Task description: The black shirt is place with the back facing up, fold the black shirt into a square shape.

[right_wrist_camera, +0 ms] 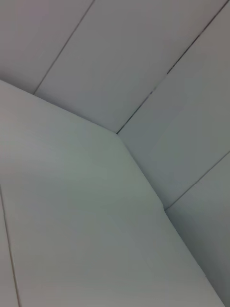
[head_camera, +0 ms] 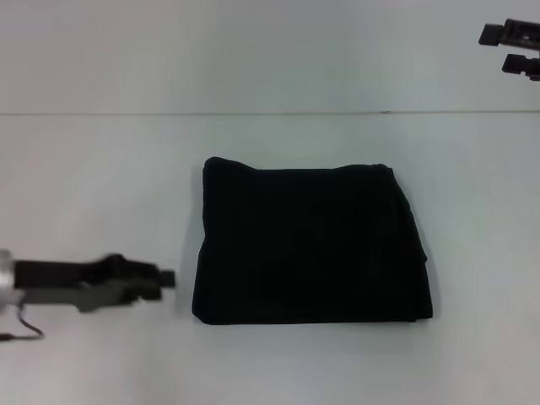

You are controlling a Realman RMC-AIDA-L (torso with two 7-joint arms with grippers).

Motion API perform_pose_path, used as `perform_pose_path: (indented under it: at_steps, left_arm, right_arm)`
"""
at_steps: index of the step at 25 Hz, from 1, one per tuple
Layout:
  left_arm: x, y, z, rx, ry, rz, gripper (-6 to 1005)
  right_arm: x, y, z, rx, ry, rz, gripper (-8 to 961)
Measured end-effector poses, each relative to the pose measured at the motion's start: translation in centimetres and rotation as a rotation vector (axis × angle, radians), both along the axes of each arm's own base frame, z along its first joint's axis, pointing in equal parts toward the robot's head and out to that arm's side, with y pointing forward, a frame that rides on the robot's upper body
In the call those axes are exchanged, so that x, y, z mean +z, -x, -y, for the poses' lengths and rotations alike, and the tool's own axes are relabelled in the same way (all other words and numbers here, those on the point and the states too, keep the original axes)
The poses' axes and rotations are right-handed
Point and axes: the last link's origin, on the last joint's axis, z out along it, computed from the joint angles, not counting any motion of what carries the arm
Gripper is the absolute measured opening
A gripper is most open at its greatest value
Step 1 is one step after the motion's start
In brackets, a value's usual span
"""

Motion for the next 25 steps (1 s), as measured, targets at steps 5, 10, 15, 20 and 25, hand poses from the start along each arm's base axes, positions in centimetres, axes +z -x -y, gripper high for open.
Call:
perform_pose_path:
  at_steps: [5,10,15,20,25]
  left_arm:
    - [3.6,-0.8,0.0,-0.267,-0.198,0.050,358]
    - [2.4,-1.5,-0.2,-0.519,-0.293,-0.018,562]
    - [1.4,-2.6,-1.5,-0.671,-0.370,-0.088,813]
    - [-0.4,-4.6,-1.9,-0.831,-0.406,-0.088,813]
    - [-2.5,-5.6,-1.6,-0.929,-0.437,-0.088,813]
  right_arm:
    - [-0.9,-1.0,1.7,0.174,0.002,0.138,898]
    - [-3.3,-3.5,5.2,0.382,-0.040,0.270,898]
    - [-6.5,-5.5,8.7,0.484,-0.083,0.317,898]
    - [-9.1,-6.0,10.6,0.534,-0.067,0.333,897]
    - [-10.9,-6.1,11.3,0.571,-0.042,0.343,898]
